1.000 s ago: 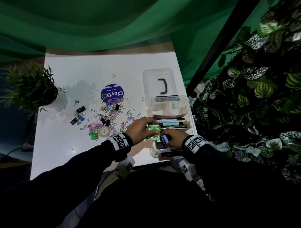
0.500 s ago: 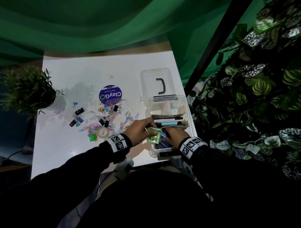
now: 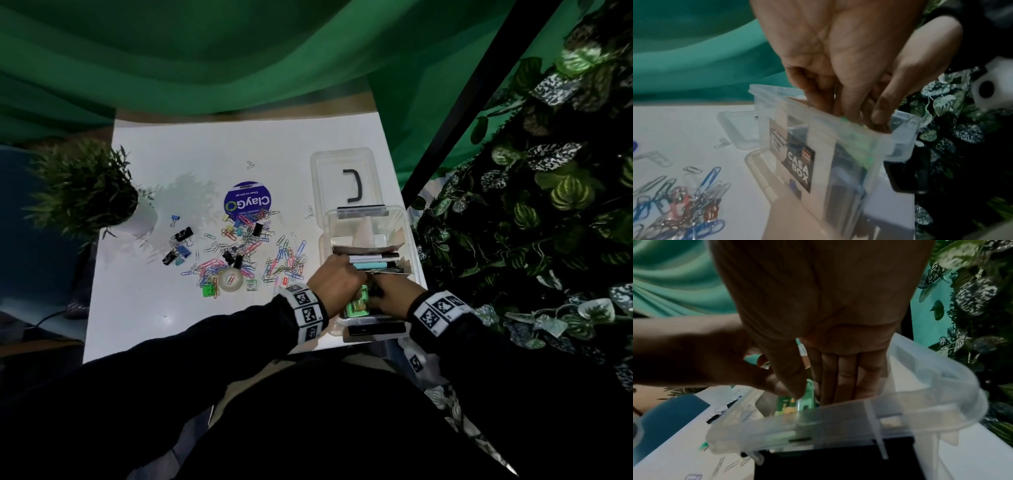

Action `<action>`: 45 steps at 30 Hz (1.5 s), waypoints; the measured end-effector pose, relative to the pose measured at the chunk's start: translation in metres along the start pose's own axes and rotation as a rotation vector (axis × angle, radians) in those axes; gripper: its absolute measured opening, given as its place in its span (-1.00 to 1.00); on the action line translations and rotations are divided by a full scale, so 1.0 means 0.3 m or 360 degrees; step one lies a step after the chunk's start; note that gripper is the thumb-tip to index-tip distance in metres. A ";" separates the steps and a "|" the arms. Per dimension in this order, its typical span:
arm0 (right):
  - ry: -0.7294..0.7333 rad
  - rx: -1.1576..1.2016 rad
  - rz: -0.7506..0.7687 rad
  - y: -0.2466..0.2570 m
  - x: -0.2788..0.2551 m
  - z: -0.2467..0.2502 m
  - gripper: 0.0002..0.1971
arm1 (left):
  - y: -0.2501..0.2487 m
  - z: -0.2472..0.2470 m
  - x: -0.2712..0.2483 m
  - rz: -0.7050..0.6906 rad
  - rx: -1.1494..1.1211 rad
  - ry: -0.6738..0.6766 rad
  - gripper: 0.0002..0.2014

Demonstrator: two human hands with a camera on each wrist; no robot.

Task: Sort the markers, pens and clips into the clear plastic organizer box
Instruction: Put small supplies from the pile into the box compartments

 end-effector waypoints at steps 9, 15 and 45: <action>-0.0063 -0.0509 -0.0090 0.145 0.009 0.060 -0.72 | 0.185 0.044 -0.115 0.0433 -0.0414 -0.0442 -0.78; -0.0224 -0.0277 0.0299 0.513 0.104 0.079 -0.83 | 0.594 -0.047 -0.417 0.1378 -0.0555 -0.0199 -0.92; 0.0058 0.0089 0.0254 0.842 0.516 -0.287 -0.75 | 1.079 -0.145 -0.715 0.1683 -0.0701 -0.0212 -0.96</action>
Point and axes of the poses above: each hand's wrist, its own x-axis towards the middle knuckle, its own z-axis out of the back of the hand, y = z × x, the point moved 2 cm from there along x, towards the middle knuckle, and after that the axes turned 8 degrees about -y, right-handed, at the moved point
